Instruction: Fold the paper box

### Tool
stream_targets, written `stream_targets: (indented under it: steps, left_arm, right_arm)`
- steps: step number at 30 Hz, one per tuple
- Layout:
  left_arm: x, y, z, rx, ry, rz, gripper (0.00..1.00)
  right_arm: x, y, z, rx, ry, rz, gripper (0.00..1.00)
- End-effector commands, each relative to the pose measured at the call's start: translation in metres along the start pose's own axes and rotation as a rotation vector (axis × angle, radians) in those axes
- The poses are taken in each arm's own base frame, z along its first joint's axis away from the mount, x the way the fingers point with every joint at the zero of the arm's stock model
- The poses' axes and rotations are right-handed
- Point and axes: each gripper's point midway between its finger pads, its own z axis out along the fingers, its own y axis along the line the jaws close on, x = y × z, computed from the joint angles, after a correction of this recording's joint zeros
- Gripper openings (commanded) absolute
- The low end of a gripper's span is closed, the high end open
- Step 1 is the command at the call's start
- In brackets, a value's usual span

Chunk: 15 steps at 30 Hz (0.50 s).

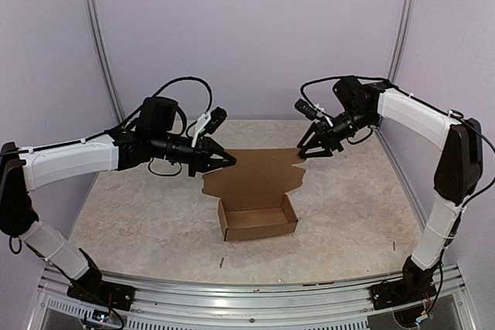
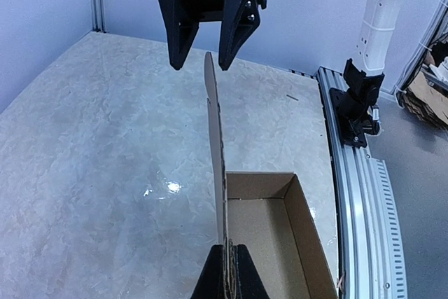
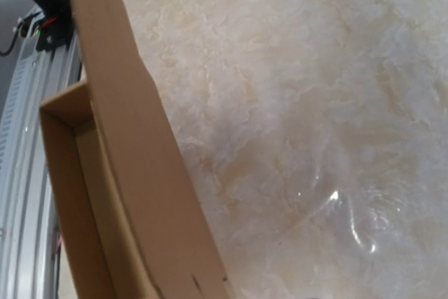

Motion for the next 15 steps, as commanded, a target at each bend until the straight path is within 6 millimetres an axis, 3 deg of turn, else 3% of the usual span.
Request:
stream_targets:
  steps: [1, 4, 15]
  left_arm:
    - [-0.008, 0.006, -0.005, -0.045, -0.03, 0.011, 0.0]
    - [-0.009, 0.009, -0.003, -0.062, -0.032, 0.005, 0.0]
    - [-0.023, 0.027, 0.014, -0.242, -0.027, 0.028, 0.0]
  right_arm:
    - [-0.004, -0.007, 0.008, 0.011, 0.002, 0.021, 0.37]
    - [-0.004, -0.011, 0.013, 0.019, 0.008, 0.041, 0.24]
    - [-0.012, -0.051, 0.013, 0.229, 0.01, 0.182, 0.02]
